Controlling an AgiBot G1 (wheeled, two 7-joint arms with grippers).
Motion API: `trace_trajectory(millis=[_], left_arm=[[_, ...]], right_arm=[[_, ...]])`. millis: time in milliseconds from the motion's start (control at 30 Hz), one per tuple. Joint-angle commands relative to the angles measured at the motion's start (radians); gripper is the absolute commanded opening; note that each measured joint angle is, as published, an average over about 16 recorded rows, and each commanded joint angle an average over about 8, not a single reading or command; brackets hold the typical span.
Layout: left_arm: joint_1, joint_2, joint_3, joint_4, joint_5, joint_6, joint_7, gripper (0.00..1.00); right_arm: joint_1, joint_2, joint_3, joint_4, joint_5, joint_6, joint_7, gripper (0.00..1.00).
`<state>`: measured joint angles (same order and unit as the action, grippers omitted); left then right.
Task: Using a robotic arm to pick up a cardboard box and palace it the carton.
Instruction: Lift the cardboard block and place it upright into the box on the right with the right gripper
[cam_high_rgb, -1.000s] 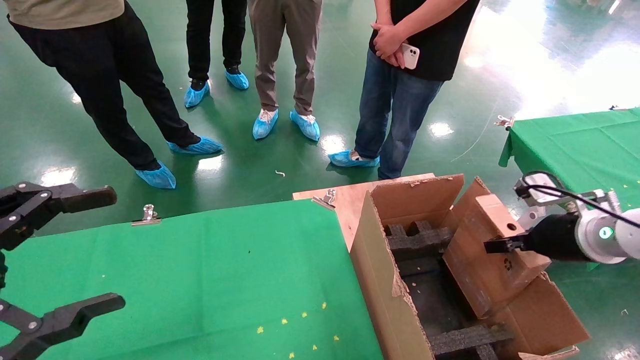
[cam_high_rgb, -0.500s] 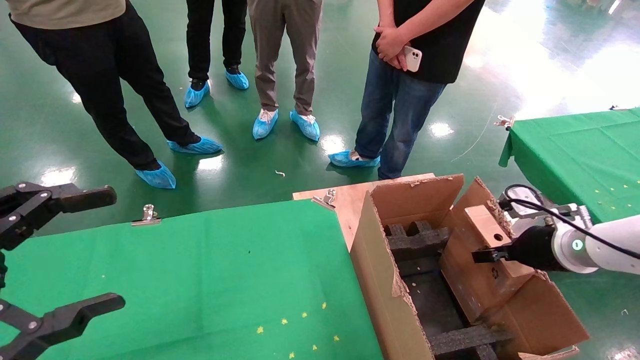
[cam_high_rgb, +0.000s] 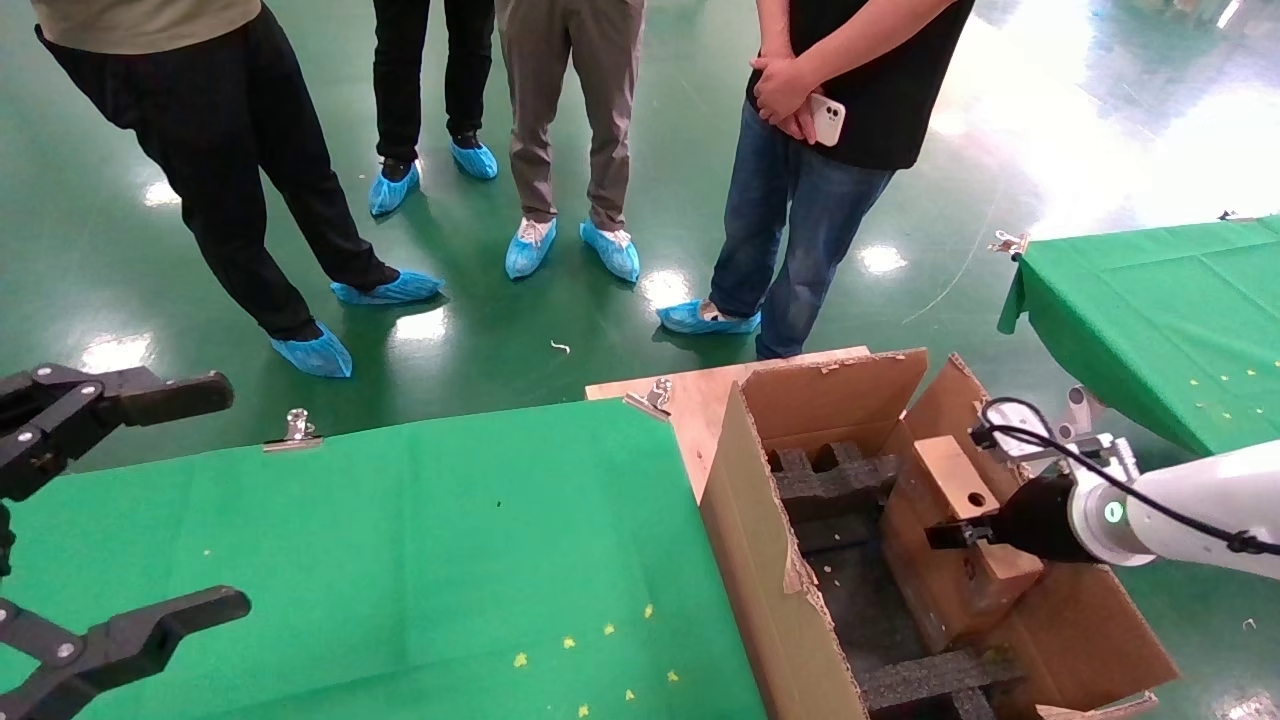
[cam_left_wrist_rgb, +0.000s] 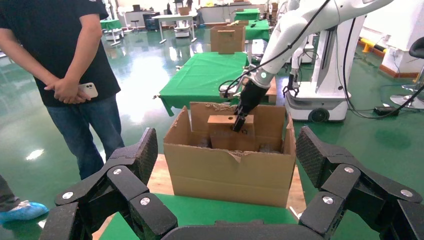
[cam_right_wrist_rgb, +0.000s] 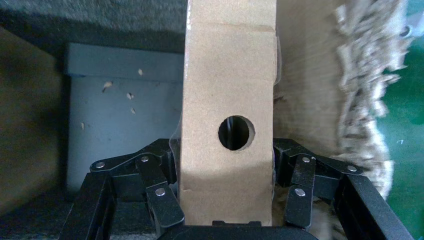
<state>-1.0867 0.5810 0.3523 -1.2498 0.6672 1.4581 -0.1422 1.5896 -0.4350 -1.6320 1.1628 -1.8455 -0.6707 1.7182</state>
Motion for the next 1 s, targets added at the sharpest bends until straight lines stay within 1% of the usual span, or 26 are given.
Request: trace_trajectory(millis=[33, 367, 767, 800, 1000], left_arm=[[0.000, 0.000, 0.000, 0.000, 0.000, 0.000, 0.000, 1.00], [0.000, 0.000, 0.000, 0.000, 0.000, 0.000, 0.000, 1.00], [0.000, 0.000, 0.000, 0.000, 0.000, 0.000, 0.000, 1.00], [0.000, 0.000, 0.000, 0.000, 0.000, 0.000, 0.000, 1.00], [0.000, 0.000, 0.000, 0.000, 0.000, 0.000, 0.000, 1.00]], right_arm=[[-0.011, -0.011, -0.004, -0.015, 0.006, 0.008, -0.008, 0.00], [-0.057, -0.071, -0.016, -0.116, 0.060, 0.026, -0.073, 0.00], [-0.089, -0.127, -0.009, -0.237, 0.154, 0.028, -0.195, 0.00], [-0.090, -0.130, -0.008, -0.244, 0.161, 0.028, -0.205, 0.04], [-0.096, -0.142, -0.003, -0.270, 0.187, 0.026, -0.236, 0.79]])
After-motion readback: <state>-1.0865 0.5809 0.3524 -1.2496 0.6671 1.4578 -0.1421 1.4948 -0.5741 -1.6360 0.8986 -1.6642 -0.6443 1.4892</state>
